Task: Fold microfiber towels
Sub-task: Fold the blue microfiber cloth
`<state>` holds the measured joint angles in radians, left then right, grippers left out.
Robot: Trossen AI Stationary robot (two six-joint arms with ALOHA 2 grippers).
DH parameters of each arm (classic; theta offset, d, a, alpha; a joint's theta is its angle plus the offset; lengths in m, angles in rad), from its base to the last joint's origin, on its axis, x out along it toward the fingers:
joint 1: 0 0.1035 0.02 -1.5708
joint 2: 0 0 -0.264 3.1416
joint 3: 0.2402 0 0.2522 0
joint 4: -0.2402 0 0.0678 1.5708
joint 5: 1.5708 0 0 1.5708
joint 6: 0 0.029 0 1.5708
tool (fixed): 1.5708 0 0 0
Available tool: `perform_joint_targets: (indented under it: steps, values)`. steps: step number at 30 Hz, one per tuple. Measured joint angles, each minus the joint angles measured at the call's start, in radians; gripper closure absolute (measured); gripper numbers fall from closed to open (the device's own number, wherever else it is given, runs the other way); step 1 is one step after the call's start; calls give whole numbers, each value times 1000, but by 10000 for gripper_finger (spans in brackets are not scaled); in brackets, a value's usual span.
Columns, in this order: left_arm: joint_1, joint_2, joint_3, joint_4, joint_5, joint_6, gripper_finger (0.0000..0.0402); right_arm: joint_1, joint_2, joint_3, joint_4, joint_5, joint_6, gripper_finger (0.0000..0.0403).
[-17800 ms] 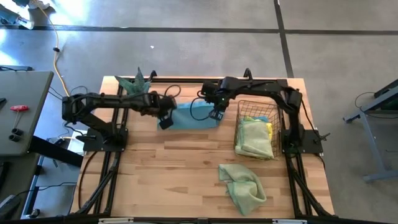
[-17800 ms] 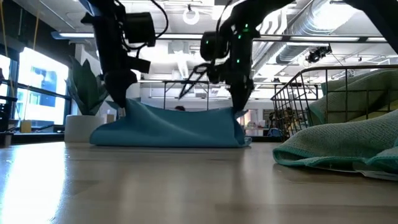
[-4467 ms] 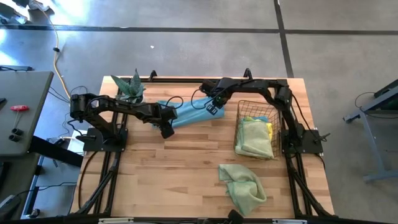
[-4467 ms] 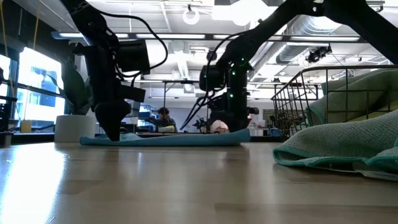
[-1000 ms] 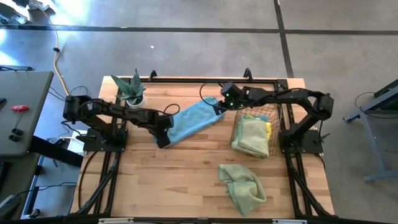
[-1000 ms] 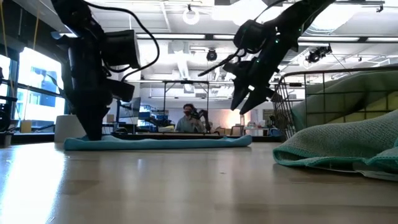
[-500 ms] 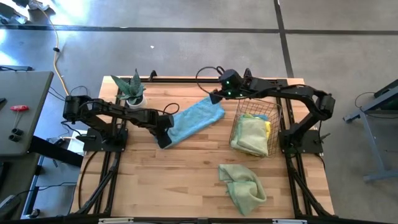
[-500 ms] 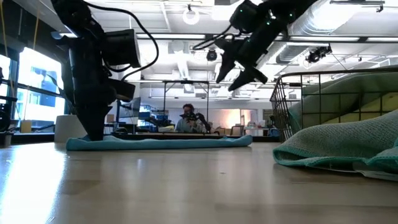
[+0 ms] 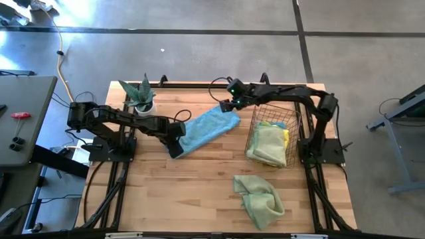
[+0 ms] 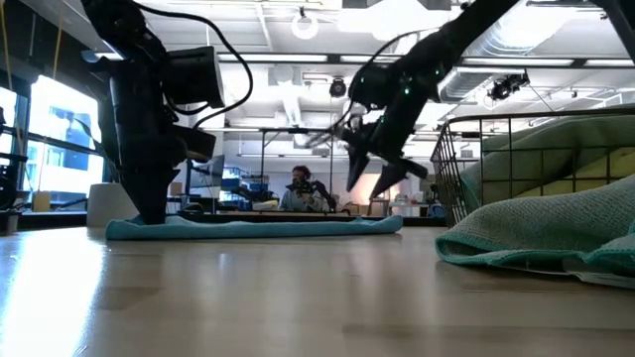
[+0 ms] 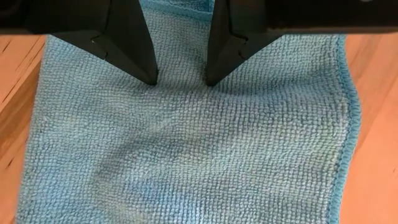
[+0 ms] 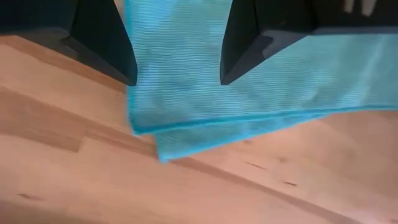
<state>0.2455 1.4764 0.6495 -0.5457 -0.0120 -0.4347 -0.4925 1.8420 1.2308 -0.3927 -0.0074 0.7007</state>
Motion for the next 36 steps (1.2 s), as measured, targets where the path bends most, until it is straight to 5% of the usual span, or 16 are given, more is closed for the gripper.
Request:
perform_joint_targets:
  steps: [17,22,29,36]
  values:
    - [0,1,0,-6,0,-7,268,67,11,-1,-397,-104,-46,181]
    - [0,1,-1,-5,0,-3,268,88,-41,29,-357,-92,-47,181]
    - [0,1,-1,-3,0,-1,268,71,-56,136,-282,69,-126,181]
    - [0,1,-1,0,-1,-8,268,-5,-27,137,-255,49,-93,181]
